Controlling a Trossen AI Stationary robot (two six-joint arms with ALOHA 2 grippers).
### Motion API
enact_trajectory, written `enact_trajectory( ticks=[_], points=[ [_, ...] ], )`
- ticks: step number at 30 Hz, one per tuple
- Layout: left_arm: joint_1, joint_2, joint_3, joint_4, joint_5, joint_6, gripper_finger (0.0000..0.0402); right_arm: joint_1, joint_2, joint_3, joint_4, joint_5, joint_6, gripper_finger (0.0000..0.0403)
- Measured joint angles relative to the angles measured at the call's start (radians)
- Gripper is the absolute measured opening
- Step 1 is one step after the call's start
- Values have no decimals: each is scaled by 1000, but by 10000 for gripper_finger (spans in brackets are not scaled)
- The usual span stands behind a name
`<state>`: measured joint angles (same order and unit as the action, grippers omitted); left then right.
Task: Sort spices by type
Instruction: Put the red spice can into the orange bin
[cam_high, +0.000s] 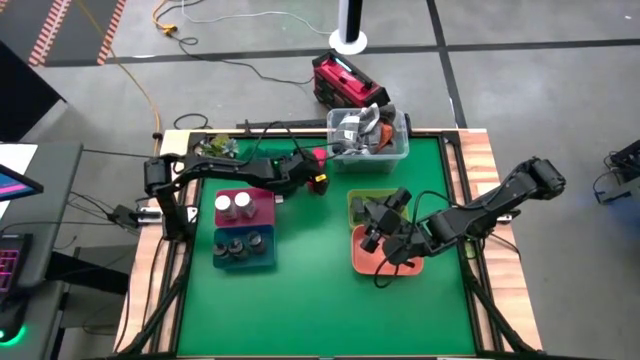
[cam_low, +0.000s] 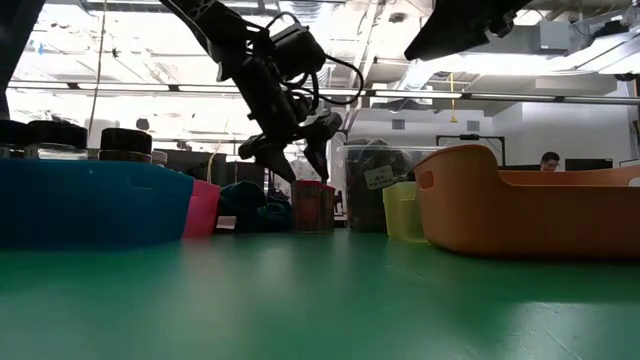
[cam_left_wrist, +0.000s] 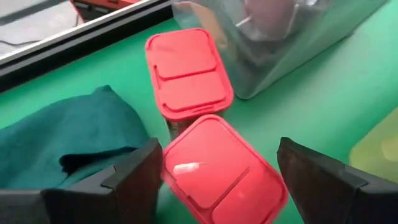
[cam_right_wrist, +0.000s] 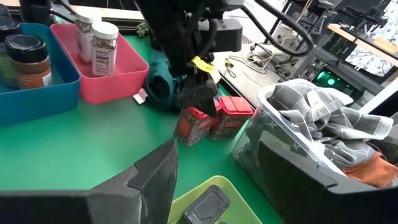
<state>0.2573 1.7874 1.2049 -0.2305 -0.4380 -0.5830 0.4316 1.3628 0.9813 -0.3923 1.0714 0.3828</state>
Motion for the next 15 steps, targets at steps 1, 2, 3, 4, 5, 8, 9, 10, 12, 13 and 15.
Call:
enact_trajectory(
  ticks=[1, 2, 3, 4, 5, 8, 9, 10, 12, 13, 15],
  points=[
    [0, 6, 0, 1, -1, -3, 305, 0, 0, 0, 1, 0, 0, 256],
    [0, 11, 1, 2, -5, -6, 305, 0, 0, 0, 1, 0, 0, 256],
    [0, 14, 1, -4, -9, -10, 305, 0, 0, 0, 1, 0, -1, 256],
    [0, 17, 0, -6, -6, -16, 305, 0, 0, 0, 1, 0, -3, 256],
    [0, 16, 1, -11, -7, -15, 305, 0, 0, 0, 1, 0, -3, 256],
    [0, 27, 2, -16, -4, -23, 305, 0, 0, 0, 1, 0, -3, 256],
    [0, 27, 2, -23, 0, -24, 305, 0, 0, 0, 1, 0, -3, 256],
    [0, 26, 2, -33, 7, -25, 305, 0, 0, 0, 1, 0, -2, 256],
    [0, 26, 2, -43, 15, -25, 305, 0, 0, 0, 1, 0, -2, 256],
    [0, 26, 2, -44, 21, -25, 305, 0, 0, 0, 1, 0, -2, 256],
    [0, 26, 5, -49, 44, -19, 305, 0, 0, 0, 2, 0, -1, 256]
  ],
)
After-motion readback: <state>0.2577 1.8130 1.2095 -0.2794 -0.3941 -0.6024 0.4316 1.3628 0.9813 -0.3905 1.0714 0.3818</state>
